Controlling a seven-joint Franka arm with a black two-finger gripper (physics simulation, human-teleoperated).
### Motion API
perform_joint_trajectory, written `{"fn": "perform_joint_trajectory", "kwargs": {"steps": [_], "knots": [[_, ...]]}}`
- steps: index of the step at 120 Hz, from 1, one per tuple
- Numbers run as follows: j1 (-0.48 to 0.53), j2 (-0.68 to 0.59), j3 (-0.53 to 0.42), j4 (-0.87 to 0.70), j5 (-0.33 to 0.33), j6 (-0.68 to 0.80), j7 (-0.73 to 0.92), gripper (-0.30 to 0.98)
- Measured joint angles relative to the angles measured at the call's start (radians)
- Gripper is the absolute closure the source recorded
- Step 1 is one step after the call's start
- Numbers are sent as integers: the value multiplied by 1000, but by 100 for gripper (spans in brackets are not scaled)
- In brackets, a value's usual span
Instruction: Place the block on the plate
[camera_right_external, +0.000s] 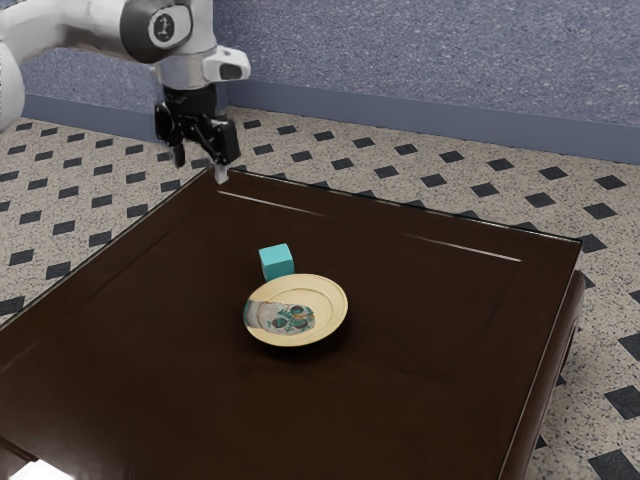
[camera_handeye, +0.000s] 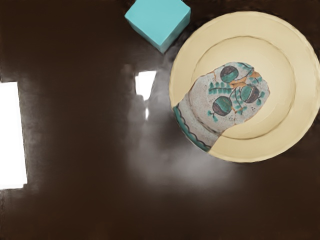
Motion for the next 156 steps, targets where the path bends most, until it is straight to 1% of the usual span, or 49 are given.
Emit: {"fn": "perform_joint_trajectory", "kwargs": {"steps": [3,7,12,16,24,38,45,51,62,70,78,90,120,142,156], "knots": [[-57,-22,40,-43,1,15,1,0],[-99,-37,72,-77,3,34,3,0],[-119,-33,93,-96,2,56,5,0],[-125,5,115,-89,1,78,7,0],[-92,162,134,33,-18,118,-5,0],[-14,486,140,312,-109,167,-32,0],[8,575,140,370,-153,200,-57,0],[20,616,141,388,-184,236,-90,0],[31,646,133,391,-218,297,-196,0],[27,652,129,390,-230,317,-301,0],[26,693,126,403,-236,331,-403,0],[14,737,125,418,-226,349,-543,0],[-2,754,125,407,-213,380,-858,0],[-8,754,126,399,-211,389,-1019,0],[-8,753,127,396,-194,391,-1074,0]]}}
